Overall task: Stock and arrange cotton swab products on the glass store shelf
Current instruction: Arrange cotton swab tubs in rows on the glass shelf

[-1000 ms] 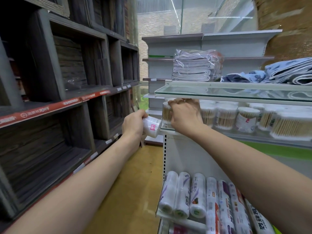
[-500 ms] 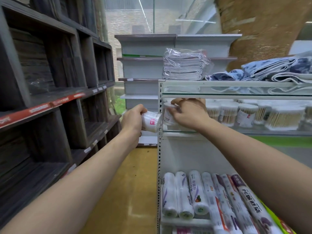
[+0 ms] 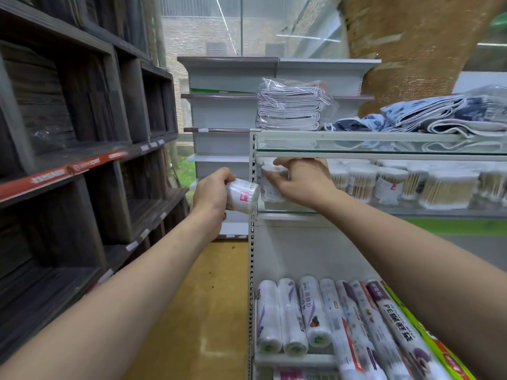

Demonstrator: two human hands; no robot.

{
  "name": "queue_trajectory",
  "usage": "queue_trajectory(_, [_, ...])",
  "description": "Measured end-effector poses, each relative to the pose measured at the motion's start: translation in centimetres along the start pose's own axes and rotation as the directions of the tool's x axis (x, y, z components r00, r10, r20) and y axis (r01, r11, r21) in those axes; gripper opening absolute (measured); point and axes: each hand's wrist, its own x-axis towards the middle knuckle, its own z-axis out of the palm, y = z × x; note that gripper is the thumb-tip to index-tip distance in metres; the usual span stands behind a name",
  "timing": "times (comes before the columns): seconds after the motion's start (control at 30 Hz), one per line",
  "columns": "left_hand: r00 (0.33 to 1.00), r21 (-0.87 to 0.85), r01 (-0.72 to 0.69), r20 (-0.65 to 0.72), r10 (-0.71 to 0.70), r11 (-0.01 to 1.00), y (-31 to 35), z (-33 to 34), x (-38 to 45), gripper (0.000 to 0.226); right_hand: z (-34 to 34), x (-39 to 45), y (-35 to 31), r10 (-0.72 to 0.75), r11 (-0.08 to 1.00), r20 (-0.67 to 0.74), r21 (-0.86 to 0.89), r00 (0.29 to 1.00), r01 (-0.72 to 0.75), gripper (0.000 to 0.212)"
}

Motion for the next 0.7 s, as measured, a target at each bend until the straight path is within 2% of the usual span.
queue_trajectory(0.13, [1.0,-0.003,-0.02,-0.005,0.02,1.0,0.5,0.6,-0.4,0.015,-0.9,-1.5,1.2,-0.133,0.986,-0.05,-0.106,0.99,0.127,0.05])
queue_trajectory(0.33, [0.999,0.002,-0.038,0.007,0.038,0.999,0.8,1.6,-1.4,0.015,-1.5,-3.0,4.5,-0.106,0.985,-0.025,-0.139,0.994,0.102,0.059])
queue_trajectory(0.53, [0.998,-0.008,-0.068,-0.01,0.068,0.998,0.6,3.0,-2.6,0.016,-0.9,-4.5,3.5,-0.241,0.971,-0.194,-0.055,0.951,0.234,0.048])
queue_trajectory(0.7, [0.995,-0.002,-0.098,0.036,0.098,0.995,0.4,3.5,-3.1,0.024,-0.1,-5.1,3.1,-0.347,0.932,-0.356,-0.027,0.868,0.361,0.037])
